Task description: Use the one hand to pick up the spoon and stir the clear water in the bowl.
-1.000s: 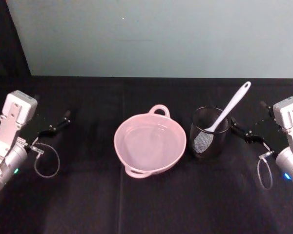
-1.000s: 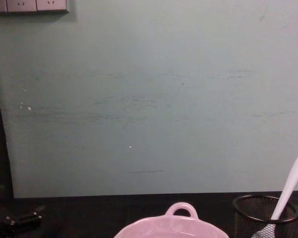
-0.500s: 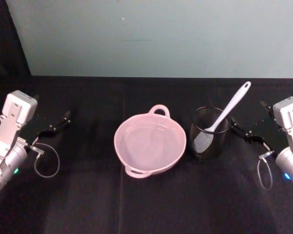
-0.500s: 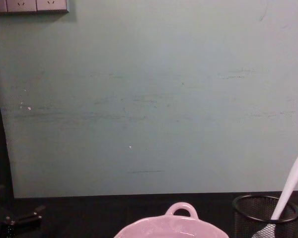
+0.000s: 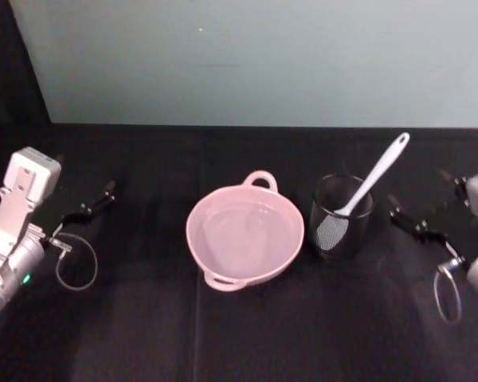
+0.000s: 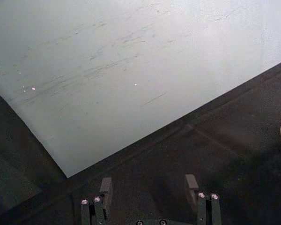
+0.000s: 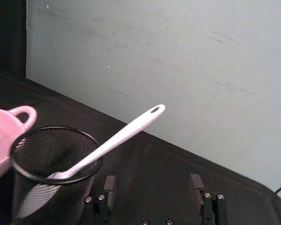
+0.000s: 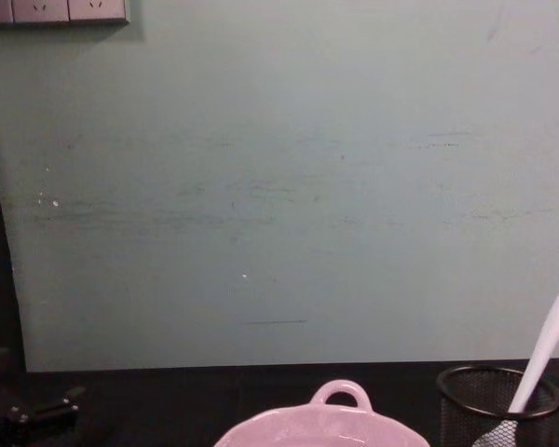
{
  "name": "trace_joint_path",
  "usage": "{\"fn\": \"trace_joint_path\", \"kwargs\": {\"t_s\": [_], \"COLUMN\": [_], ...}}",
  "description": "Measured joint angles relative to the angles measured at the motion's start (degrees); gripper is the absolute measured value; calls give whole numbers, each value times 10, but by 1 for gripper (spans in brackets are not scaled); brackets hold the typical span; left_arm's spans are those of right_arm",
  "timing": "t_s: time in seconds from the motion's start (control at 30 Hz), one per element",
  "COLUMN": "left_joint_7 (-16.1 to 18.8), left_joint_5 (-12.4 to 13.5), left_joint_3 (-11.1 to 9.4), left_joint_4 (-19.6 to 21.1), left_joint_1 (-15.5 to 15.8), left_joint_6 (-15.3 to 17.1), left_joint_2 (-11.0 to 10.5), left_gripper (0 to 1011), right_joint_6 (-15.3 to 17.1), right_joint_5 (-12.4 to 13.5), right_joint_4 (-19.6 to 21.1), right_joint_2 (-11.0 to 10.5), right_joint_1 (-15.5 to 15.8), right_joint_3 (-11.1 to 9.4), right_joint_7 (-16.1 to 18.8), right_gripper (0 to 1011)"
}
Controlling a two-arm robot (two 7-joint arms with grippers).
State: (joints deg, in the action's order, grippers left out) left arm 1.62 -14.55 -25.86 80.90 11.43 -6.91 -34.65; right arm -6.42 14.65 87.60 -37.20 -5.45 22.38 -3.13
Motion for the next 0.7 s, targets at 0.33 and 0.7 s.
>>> {"fn": "trace_joint_path", "kwargs": {"t_s": [0.33,0.7], "left_joint_7": [0,0], "left_joint_5": [0,0], "left_joint_3": [0,0], "left_joint_4": [0,0], "left_joint_1": [0,0], "left_joint_6": [0,0], "left_joint_2": [0,0], "left_gripper": [1011,1011], "right_joint_6": [-9,24], "right_joint_5": [122,279], "right_joint_4": [80,38], "right_joint_2": [3,76], "right_joint_1": [81,42], "right_joint_3": [-70,-99], "right_joint_7": [38,136], "right_gripper": [1002,1002]}}
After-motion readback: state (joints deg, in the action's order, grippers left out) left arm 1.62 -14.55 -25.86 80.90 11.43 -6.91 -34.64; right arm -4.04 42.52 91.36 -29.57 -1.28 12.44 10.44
